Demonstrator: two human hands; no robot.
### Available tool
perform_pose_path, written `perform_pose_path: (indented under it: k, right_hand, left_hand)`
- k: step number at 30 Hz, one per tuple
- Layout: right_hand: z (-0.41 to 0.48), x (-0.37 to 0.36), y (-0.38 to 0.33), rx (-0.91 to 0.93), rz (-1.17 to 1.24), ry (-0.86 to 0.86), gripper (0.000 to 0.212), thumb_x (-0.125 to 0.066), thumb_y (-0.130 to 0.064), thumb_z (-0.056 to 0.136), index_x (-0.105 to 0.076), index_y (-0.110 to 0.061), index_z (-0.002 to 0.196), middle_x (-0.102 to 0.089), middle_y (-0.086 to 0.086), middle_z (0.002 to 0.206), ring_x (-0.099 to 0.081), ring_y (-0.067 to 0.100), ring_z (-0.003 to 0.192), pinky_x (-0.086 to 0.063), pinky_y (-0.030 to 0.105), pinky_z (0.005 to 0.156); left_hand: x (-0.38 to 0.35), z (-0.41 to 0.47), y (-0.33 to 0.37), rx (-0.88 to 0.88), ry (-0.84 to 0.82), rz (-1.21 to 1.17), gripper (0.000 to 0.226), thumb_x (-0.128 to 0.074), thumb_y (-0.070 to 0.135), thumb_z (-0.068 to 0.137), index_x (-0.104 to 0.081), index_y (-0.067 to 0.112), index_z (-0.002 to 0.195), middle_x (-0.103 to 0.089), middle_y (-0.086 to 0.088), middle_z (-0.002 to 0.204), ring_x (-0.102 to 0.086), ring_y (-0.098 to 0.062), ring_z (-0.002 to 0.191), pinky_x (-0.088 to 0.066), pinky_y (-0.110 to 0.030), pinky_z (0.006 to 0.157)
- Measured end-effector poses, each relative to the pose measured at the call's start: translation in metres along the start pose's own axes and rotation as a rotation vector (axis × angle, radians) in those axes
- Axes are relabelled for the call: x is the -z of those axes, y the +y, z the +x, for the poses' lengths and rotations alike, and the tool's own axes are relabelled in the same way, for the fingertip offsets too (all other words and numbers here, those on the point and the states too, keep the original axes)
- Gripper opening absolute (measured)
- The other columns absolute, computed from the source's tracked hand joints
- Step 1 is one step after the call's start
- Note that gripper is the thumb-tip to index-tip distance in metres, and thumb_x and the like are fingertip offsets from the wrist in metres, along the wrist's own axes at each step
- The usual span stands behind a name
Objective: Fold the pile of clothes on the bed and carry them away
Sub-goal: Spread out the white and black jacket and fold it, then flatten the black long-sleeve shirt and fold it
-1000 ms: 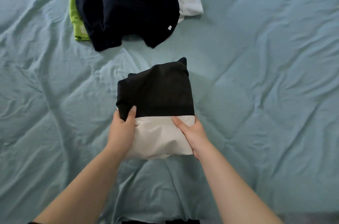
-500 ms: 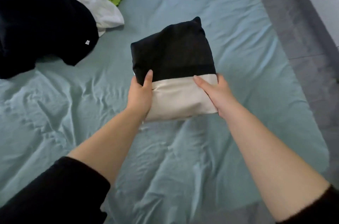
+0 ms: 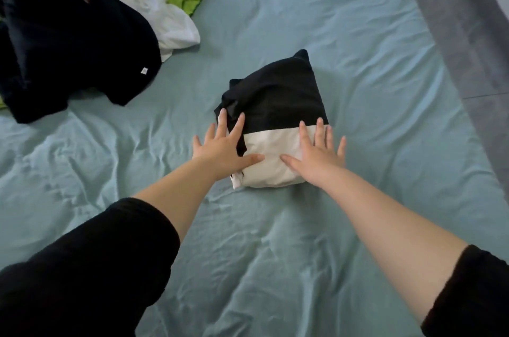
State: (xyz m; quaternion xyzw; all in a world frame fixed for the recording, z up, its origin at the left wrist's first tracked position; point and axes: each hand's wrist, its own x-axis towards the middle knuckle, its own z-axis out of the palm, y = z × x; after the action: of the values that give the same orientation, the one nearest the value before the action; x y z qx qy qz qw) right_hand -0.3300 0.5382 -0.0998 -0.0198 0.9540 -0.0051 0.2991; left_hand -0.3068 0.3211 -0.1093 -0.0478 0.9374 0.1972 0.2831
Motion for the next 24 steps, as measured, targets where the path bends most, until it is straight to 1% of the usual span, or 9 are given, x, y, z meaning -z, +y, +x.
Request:
perform_pose_path:
  k: [2,5,7,10,13,16,19,22,24]
  right_hand:
    - [-0.008,0.001,-0.023,0.101,0.086,0.155,0.069,-0.034,-0.05,0.097,0.003,-0.033,0.152,0.016,0.001,0.161,0.013,0.019,0.148,0.007,0.048,0.117]
    - [-0.022,0.002,-0.062,0.399,0.217,0.308,0.06,-0.039,-0.016,0.094,-0.023,-0.03,0.151,-0.006,-0.004,0.162,-0.002,0.011,0.149,0.002,0.039,0.118]
    - [-0.023,0.002,-0.093,0.553,0.175,0.389,0.059,-0.043,-0.006,0.09,-0.036,-0.024,0.147,-0.019,0.0,0.16,-0.013,0.015,0.148,-0.001,0.04,0.119]
    - [-0.013,0.007,-0.147,0.692,0.148,0.408,0.05,-0.047,-0.009,0.092,-0.048,-0.019,0.14,-0.033,0.001,0.155,-0.021,0.017,0.146,-0.005,0.041,0.119]
    - [0.006,0.007,-0.209,0.718,0.093,0.29,0.053,-0.048,-0.02,0.094,-0.038,-0.024,0.146,-0.026,-0.003,0.158,-0.013,0.012,0.148,0.001,0.036,0.118]
    - [0.033,0.003,-0.269,0.66,0.007,0.156,0.072,-0.05,-0.032,0.093,-0.011,-0.024,0.153,-0.005,-0.002,0.162,0.0,0.013,0.149,0.001,0.038,0.119]
    - [0.064,0.005,-0.319,0.578,-0.033,0.151,0.094,-0.058,-0.044,0.089,0.007,-0.023,0.153,0.012,-0.001,0.162,0.007,0.017,0.149,-0.002,0.042,0.119]
    - [0.096,0.013,-0.363,0.523,-0.032,0.208,0.107,-0.065,-0.055,0.08,0.006,-0.024,0.153,0.02,0.0,0.16,0.011,0.021,0.148,-0.005,0.049,0.117]
    - [0.113,0.017,-0.384,0.492,-0.011,0.201,0.105,-0.068,-0.053,0.078,0.0,-0.025,0.153,0.011,0.0,0.162,0.005,0.025,0.149,-0.009,0.055,0.115]
  left_hand:
    - [0.002,-0.012,-0.015,0.022,0.042,-0.112,0.105,-0.037,0.095,0.06,0.027,0.059,0.135,0.027,0.01,0.158,0.007,-0.027,0.149,-0.006,-0.066,0.112]
    - [0.009,-0.035,-0.078,0.269,0.044,-0.22,0.112,-0.044,0.094,0.057,0.034,0.06,0.131,0.033,0.01,0.155,0.014,-0.029,0.148,-0.007,-0.07,0.108]
    - [0.019,-0.048,-0.138,0.492,0.057,-0.267,0.12,-0.053,0.089,0.058,0.032,0.055,0.136,0.036,0.007,0.154,0.02,-0.033,0.146,-0.007,-0.073,0.107]
    - [0.035,-0.065,-0.216,0.799,0.106,-0.293,0.127,-0.057,0.087,0.057,0.028,0.047,0.142,0.03,-0.007,0.157,0.023,-0.043,0.143,-0.007,-0.075,0.107]
    - [0.037,-0.071,-0.254,0.865,0.088,-0.313,0.136,-0.056,0.093,0.045,0.031,0.048,0.14,0.025,-0.015,0.157,0.022,-0.048,0.141,-0.007,-0.076,0.106]
    - [0.029,-0.066,-0.262,0.845,0.068,-0.361,0.143,-0.053,0.098,0.032,0.04,0.051,0.131,0.029,-0.013,0.156,0.024,-0.048,0.14,-0.005,-0.079,0.099]
    - [0.028,-0.059,-0.269,0.881,0.015,-0.436,0.146,-0.045,0.102,0.021,0.052,0.051,0.117,0.042,-0.01,0.149,0.033,-0.044,0.137,0.004,-0.08,0.097]
    - [0.028,-0.051,-0.279,0.891,-0.066,-0.491,0.145,-0.037,0.103,0.013,0.06,0.048,0.106,0.054,-0.01,0.14,0.042,-0.044,0.132,0.009,-0.081,0.093]
    - [0.028,-0.047,-0.281,0.881,-0.092,-0.514,0.145,-0.034,0.102,0.009,0.061,0.047,0.105,0.058,-0.011,0.134,0.045,-0.044,0.129,0.012,-0.081,0.091]
